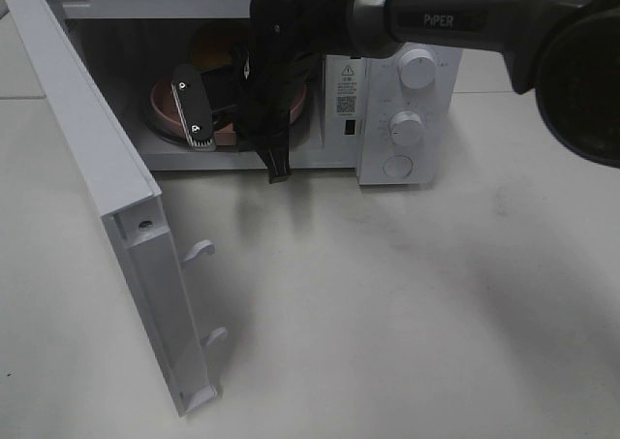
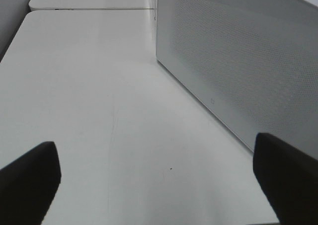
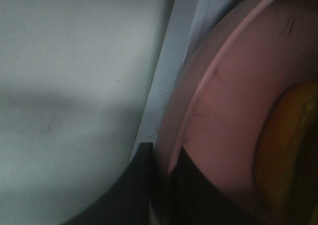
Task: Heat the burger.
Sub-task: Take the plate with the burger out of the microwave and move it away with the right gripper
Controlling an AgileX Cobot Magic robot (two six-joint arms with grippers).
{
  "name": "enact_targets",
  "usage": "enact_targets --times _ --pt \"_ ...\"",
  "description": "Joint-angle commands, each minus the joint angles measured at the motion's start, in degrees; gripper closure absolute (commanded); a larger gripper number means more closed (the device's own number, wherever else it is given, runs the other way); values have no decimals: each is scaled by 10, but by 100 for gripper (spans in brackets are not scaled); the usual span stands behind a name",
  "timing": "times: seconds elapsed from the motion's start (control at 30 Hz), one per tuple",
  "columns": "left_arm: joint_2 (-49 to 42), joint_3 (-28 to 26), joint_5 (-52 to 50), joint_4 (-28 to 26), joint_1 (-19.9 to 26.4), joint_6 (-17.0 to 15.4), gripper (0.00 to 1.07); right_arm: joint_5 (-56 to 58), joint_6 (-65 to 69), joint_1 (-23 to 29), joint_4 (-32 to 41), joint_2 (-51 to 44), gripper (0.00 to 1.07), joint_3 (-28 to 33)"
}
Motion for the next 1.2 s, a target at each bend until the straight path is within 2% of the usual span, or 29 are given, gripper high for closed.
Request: enact_targets --times 0.03,0.67,0.73,1.2 --pt "-13 3 -5 -5 1 -5 9 -76 -50 -2 1 -51 107 50" --pt "-13 3 -5 -5 1 -5 9 -153 -202 -4 57 -167 107 234" --pt "-13 3 -5 -5 1 -5 9 -160 -222 -4 81 -189 107 269" --pt "-13 3 -5 -5 1 -5 9 -182 -246 -4 86 -269 107 372"
